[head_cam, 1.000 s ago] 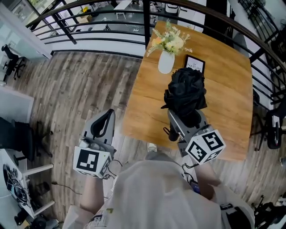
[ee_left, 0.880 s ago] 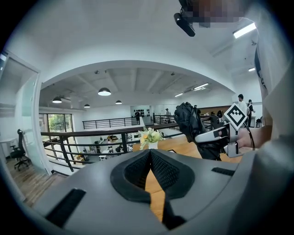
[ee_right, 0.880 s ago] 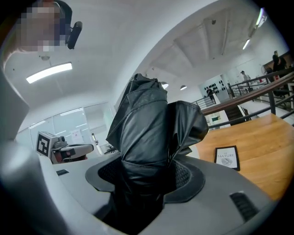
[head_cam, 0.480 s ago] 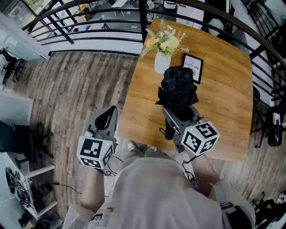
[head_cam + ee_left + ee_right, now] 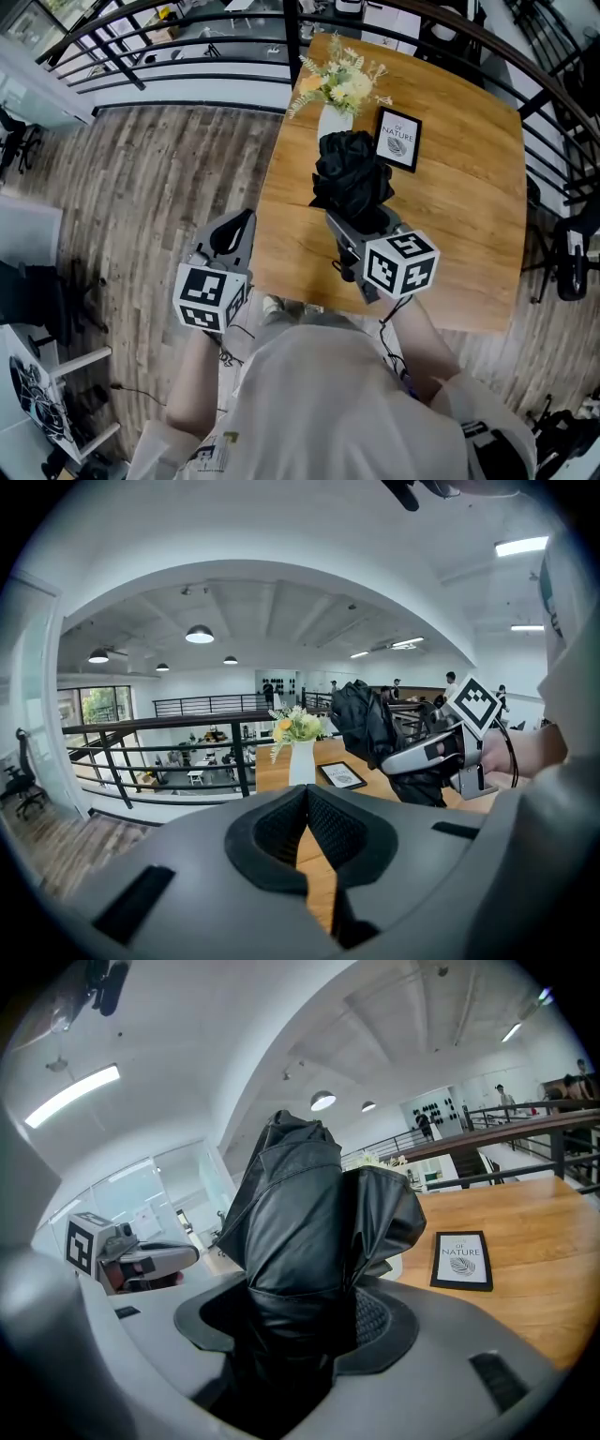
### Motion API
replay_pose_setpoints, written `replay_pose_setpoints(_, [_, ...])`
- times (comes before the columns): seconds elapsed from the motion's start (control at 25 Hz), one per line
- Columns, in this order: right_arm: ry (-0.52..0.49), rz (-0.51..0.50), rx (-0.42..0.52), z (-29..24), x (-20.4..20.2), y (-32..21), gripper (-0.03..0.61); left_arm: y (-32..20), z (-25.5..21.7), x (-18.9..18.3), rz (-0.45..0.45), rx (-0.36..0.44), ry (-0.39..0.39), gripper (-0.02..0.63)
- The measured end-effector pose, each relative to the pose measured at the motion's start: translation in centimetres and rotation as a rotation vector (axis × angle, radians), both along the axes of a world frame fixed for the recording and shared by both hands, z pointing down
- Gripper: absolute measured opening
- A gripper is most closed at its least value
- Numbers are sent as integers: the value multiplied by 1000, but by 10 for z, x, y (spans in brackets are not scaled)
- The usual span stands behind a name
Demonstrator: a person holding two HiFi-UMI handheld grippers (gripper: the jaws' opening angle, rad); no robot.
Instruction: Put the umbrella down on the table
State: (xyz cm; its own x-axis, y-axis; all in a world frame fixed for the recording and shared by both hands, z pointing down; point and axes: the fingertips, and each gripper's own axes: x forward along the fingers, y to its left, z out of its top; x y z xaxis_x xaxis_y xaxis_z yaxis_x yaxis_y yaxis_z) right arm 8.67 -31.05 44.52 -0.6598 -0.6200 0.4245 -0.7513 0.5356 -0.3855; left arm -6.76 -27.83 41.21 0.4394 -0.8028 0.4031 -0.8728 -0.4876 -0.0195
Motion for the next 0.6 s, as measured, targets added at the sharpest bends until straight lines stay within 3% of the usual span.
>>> replay_pose_setpoints(0.44, [93, 31, -44, 55, 0, -22, 281, -19, 51, 14, 24, -133, 62, 17])
replay_pose_setpoints(0.6, [88, 36, -107, 79, 1, -26, 281, -26, 61, 24, 38, -132, 82, 17])
